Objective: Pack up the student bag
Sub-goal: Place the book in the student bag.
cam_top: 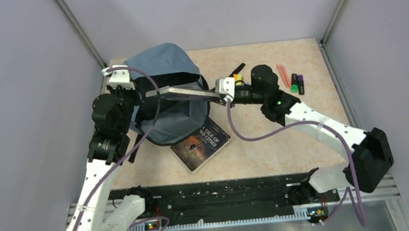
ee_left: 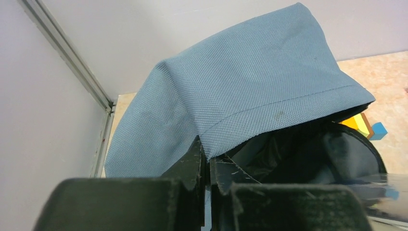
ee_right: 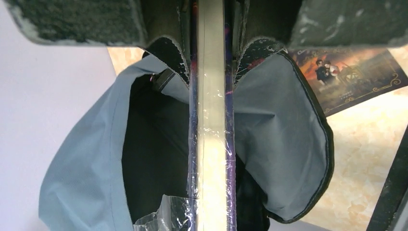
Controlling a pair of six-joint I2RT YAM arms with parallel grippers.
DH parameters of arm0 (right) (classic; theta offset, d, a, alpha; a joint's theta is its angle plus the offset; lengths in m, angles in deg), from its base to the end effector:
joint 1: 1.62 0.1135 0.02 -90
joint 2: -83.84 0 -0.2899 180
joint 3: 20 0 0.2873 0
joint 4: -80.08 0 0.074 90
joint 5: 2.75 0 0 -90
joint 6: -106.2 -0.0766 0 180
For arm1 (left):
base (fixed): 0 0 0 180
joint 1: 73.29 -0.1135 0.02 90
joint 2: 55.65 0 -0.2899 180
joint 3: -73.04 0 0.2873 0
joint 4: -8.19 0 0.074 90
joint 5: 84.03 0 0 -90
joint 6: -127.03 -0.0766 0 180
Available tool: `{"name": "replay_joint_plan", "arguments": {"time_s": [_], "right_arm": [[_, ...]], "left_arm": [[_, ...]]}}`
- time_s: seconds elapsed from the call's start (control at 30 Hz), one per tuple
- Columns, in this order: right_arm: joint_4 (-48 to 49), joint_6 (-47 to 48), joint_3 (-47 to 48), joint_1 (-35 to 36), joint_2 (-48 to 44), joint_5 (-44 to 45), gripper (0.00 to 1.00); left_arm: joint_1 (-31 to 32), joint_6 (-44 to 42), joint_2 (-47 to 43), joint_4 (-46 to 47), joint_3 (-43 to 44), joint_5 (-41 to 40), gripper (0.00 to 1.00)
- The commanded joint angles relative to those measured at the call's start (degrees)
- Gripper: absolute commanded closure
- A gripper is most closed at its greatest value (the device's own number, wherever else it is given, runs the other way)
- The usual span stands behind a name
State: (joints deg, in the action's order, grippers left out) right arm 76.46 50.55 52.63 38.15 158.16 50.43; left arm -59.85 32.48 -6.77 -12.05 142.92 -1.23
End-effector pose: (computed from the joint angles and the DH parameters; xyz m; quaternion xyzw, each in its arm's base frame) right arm 0.2501 0.2679 0.3716 -0.5924 0.4314 0.2634 0.6274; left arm 0.2430 -0.0482 0.4368 0.0655 0.6994 -0.0111 0.7117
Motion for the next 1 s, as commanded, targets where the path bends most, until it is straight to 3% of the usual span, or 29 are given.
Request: {"name": "replay_joint_plan", "arguments": {"time_s": [0.0, 0.3, 0.6, 0.97], "right_arm": [[10.0, 4.2, 10.6, -0.6, 2.7, -11.0, 1.00], [7.8, 8.6, 18.2, -0.6, 8.6, -17.0, 1.00], [4.0, 15.1, 23.0, -1.4, 16.8, -15.3, 1.00], [5.4, 13.2, 24.9, -3.9, 18.0, -23.9, 1.00]], "left_arm": [[-0.7, -0.6, -0.7, 1.4, 3.1, 4.0, 1.00], [-1.9, -0.8, -0.7, 0.9, 3.5, 5.6, 1.00], [-2.3, -0.8, -1.1, 1.0, 3.5, 5.9, 1.00], [-4.5, -1.0, -1.7, 0.7, 3.7, 9.6, 1.00]]}}
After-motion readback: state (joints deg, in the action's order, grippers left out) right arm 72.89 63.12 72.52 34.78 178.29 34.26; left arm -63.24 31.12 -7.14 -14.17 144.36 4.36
